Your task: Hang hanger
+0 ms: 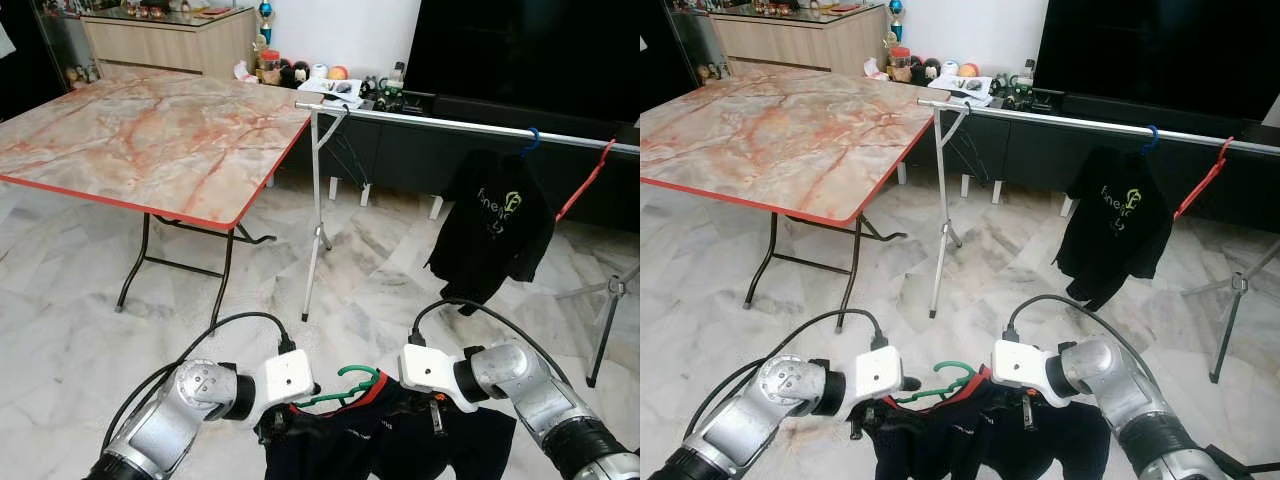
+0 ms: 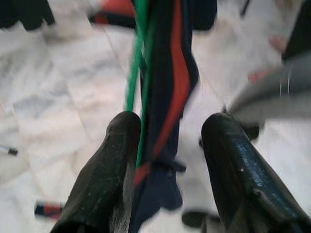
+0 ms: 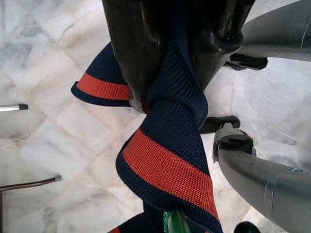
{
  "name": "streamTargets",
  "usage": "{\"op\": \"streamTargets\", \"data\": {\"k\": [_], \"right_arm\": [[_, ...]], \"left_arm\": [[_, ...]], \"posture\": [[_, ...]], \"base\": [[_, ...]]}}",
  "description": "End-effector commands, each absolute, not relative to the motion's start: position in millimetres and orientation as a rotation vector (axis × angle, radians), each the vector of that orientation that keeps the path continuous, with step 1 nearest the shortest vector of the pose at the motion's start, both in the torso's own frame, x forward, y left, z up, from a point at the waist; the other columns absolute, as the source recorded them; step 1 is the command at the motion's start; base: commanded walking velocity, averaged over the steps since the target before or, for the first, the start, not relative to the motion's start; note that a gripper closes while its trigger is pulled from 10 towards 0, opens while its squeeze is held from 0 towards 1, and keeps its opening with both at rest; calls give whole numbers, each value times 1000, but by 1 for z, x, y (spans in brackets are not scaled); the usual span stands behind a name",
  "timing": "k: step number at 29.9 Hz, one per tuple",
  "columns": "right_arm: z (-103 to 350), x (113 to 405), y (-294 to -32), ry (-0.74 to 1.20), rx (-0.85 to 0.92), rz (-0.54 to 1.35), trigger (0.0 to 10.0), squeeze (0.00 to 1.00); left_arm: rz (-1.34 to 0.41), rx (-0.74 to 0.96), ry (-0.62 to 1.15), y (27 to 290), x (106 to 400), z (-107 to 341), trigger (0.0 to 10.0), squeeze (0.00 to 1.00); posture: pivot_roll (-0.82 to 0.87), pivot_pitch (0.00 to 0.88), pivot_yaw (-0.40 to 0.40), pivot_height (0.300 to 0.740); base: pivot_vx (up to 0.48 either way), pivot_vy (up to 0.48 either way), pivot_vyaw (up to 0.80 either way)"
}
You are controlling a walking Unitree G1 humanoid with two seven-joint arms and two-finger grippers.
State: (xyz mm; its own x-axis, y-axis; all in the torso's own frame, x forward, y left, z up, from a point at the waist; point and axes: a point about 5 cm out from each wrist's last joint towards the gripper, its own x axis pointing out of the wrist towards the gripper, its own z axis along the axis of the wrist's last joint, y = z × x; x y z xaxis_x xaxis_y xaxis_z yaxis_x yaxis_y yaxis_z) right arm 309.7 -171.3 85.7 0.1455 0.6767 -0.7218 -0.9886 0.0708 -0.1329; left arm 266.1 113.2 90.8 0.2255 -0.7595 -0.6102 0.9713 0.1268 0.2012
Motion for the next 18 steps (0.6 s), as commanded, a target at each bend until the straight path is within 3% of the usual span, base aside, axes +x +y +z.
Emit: {"op": "streamTargets", "data": {"k": [1, 18], "right_arm": [[97, 316, -169, 513, -729, 1354, 10000, 0], [104, 318, -165, 478, -743, 1355, 10000, 0]], "left_arm": [[-1324, 690, 424, 113, 267, 91, 10000, 0], [-1256, 859, 454, 109, 275, 72, 10000, 0]], "posture": [[123, 0, -71, 740], [119, 0, -71, 740]], "base": [[0, 0, 0], [0, 0, 0]]}}
